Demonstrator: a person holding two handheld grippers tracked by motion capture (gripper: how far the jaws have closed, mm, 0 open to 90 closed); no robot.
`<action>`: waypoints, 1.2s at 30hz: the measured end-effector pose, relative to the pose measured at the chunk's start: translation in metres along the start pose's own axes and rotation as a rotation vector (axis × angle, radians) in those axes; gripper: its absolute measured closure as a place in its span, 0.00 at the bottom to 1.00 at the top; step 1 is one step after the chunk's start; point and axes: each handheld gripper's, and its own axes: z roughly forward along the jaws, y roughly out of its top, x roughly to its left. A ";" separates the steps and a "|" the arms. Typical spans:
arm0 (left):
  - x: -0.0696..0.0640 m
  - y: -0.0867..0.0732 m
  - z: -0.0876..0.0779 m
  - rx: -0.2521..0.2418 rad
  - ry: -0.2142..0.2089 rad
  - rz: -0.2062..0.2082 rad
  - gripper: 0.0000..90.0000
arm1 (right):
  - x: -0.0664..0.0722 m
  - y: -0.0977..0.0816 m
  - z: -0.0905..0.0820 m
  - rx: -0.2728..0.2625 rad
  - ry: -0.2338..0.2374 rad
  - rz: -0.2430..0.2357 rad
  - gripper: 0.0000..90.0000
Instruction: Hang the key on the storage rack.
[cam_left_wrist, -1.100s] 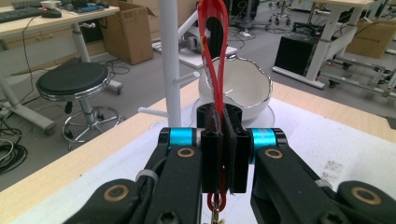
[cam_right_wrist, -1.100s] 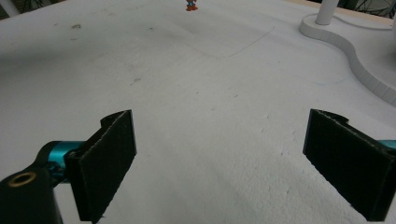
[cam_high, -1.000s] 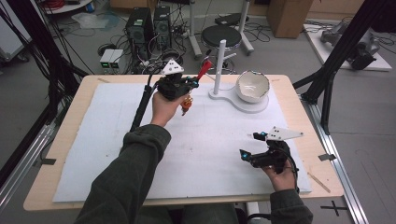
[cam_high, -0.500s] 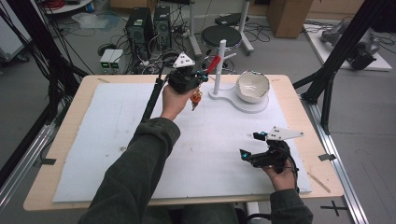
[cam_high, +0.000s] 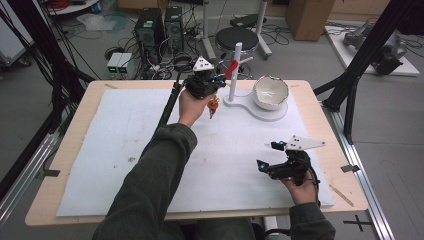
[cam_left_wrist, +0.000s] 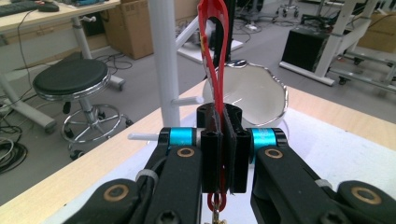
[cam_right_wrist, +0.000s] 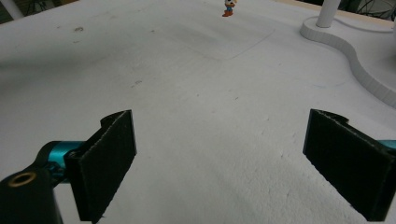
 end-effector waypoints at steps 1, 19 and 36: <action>0.001 -0.001 0.001 0.006 0.005 0.000 0.96 | 0.000 0.000 0.000 -0.002 -0.001 -0.002 0.09; -0.002 -0.014 0.023 0.086 0.021 0.009 0.96 | -0.001 0.000 -0.002 -0.009 -0.001 0.001 0.09; -0.007 -0.022 0.039 0.151 0.055 0.021 0.96 | -0.001 -0.001 -0.003 -0.016 0.001 0.003 0.09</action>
